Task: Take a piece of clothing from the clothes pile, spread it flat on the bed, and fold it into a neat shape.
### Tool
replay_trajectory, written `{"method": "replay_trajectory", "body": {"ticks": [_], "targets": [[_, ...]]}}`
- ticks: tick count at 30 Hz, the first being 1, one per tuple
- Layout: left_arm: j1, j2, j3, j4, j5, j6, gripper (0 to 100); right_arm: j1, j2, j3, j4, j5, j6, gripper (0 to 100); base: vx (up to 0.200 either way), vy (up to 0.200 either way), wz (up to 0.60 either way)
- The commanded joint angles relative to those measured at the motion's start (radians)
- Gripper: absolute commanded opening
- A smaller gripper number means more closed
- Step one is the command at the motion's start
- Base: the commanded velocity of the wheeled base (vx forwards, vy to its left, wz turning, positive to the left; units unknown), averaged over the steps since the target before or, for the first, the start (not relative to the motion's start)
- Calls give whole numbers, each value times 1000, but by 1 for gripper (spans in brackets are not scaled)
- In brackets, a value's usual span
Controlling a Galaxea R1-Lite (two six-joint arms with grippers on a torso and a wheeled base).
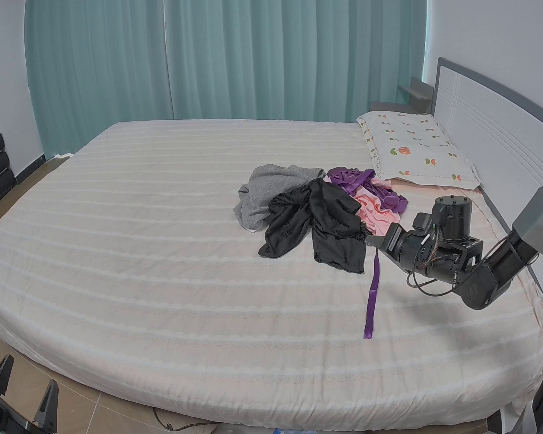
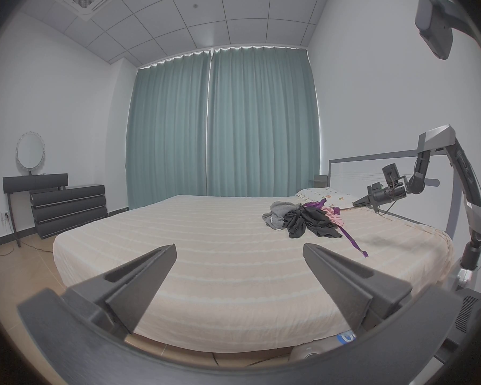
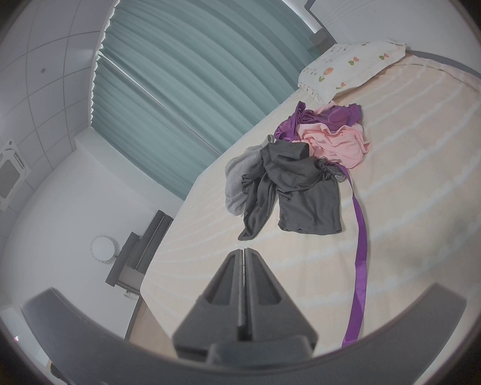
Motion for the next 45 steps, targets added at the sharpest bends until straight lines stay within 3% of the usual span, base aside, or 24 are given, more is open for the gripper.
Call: {"method": "replay_trajectory", "body": {"ticks": [1, 2, 3, 18, 24, 29, 44, 45], "targets": [[0, -15, 18, 0, 1, 1, 100, -14, 93, -72, -23, 13, -1, 0, 0, 0, 0], [0, -15, 18, 0, 1, 1, 100, -14, 97, -78, -21, 12, -3, 0, 0, 0, 0], [0, -15, 18, 0, 1, 1, 100, -20, 157, -137, 14, 13, -14, 100, 0, 0, 0], [0, -15, 18, 0, 2, -3, 100, -18, 473, -592, 312, -85, -60, 100, 0, 0, 0], [0, -15, 18, 0, 2, -5, 100, -54, 561, -787, 488, -109, -66, 100, 0, 0, 0], [0, -15, 18, 0, 1, -5, 100, -68, 616, -862, 503, -154, -103, 100, 0, 0, 0], [0, -15, 18, 0, 1, -7, 100, -40, 676, -928, 497, -195, -159, 100, 0, 0, 0], [0, -15, 18, 0, 1, -7, 100, -38, 676, -930, 497, -195, -161, 0, 0, 0, 0]]}}
